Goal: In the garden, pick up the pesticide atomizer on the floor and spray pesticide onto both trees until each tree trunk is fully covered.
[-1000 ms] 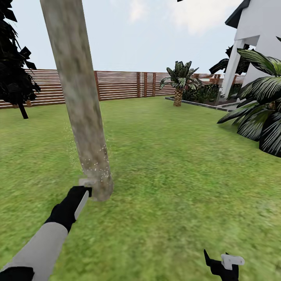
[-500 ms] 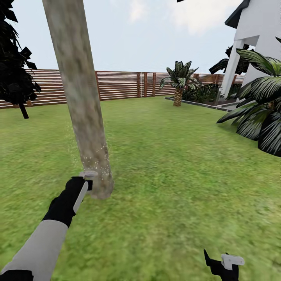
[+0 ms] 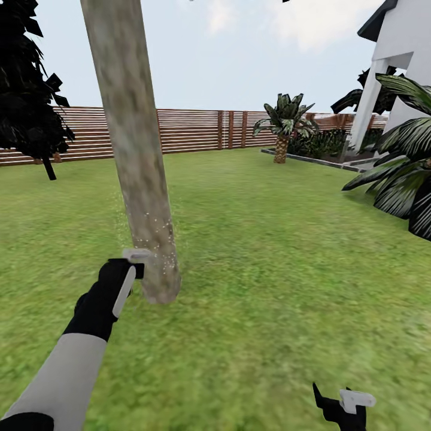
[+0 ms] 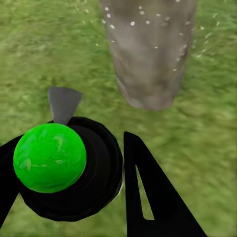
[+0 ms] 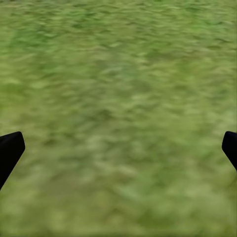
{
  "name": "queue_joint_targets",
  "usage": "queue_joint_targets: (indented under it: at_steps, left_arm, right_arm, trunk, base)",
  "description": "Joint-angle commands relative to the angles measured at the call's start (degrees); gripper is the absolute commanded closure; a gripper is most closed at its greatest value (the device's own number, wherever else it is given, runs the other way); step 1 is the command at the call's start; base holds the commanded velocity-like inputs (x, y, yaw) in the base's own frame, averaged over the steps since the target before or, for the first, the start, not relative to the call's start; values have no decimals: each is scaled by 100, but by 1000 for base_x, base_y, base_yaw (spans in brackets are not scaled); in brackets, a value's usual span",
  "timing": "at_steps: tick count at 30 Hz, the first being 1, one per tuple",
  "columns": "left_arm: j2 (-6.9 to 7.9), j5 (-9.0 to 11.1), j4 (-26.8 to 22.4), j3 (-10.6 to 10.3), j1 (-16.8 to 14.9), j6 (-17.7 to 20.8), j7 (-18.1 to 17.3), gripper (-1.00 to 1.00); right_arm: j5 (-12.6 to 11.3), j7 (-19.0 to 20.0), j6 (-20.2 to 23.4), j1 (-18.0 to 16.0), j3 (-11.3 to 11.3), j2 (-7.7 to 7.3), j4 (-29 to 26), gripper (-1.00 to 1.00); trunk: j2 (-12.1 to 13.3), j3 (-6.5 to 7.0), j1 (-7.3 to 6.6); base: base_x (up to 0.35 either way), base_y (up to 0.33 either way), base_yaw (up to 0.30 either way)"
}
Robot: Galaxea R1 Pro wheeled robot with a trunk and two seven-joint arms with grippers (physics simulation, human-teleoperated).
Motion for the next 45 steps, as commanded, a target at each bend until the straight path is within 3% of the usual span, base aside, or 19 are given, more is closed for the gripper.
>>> queue_joint_targets:
  at_steps: [1,6,9,15,21,25,27,28,29,31,34,35,38,39,43,45]
  left_arm:
    - [-20,4,-59,-29,5,1,2,100]
    - [-241,-34,-147,-69,0,3,8,100]
    - [-271,-88,-148,-70,0,3,9,100]
    - [-255,-155,-155,-76,-6,3,7,100]
    - [-146,-182,-248,-30,-61,12,5,100]
    - [-299,-160,-270,-116,-26,4,8,100]
    - [-428,-171,-271,-290,-56,3,9,100]
    - [-420,-178,-273,-311,-71,3,7,100]
    - [-333,-181,-352,-200,-130,13,0,100]
    - [-61,-123,-422,192,-156,127,-26,100]
    - [-64,-127,-779,228,-103,271,-35,100]
    - [-74,-112,-852,168,-116,282,-39,100]
    - [-239,-95,-922,-418,-149,330,-43,100]
    - [-282,-99,-922,-489,-151,362,-44,100]
    - [-216,-48,-889,-504,-68,405,-118,100]
    - [-67,-38,-784,-492,98,385,-197,100]
  right_arm:
    - [0,0,-1,0,0,0,0,-100]
    - [0,0,-1,0,0,0,3,-100]
    - [0,0,-2,0,0,0,6,-100]
    - [0,0,1,0,0,0,9,-100]
    - [0,0,0,0,0,0,9,-100]
    - [0,0,1,0,0,0,9,-100]
    - [0,0,2,0,0,0,9,-100]
    - [0,0,2,0,0,0,7,-100]
    - [0,0,-1,0,0,0,8,-100]
    - [0,0,0,0,0,0,9,-100]
    - [0,0,1,0,0,0,9,-100]
    - [0,0,2,0,0,0,9,-100]
    - [0,0,2,0,0,0,9,-100]
    - [0,0,0,0,0,0,9,-100]
    - [0,0,2,0,0,0,9,-100]
    - [0,0,0,0,0,0,9,-100]
  trunk:
    - [0,0,0]
    - [0,0,0]
    - [0,0,0]
    - [0,0,0]
    - [0,0,0]
    - [0,0,0]
    - [0,0,0]
    - [0,0,0]
    - [0,0,0]
    - [0,0,0]
    - [0,0,0]
    - [0,0,0]
    - [0,0,0]
    - [0,0,0]
    - [0,0,0]
    - [0,0,0]
  base:
    - [0,0,0]
    - [0,-91,2]
    - [0,-258,158]
    - [20,-233,191]
    - [201,36,7]
    - [19,7,0]
    - [1,0,0]
    - [0,0,0]
    - [0,0,0]
    - [0,0,0]
    - [0,0,0]
    - [0,0,0]
    - [0,0,0]
    - [0,0,0]
    - [0,0,0]
    - [0,0,0]
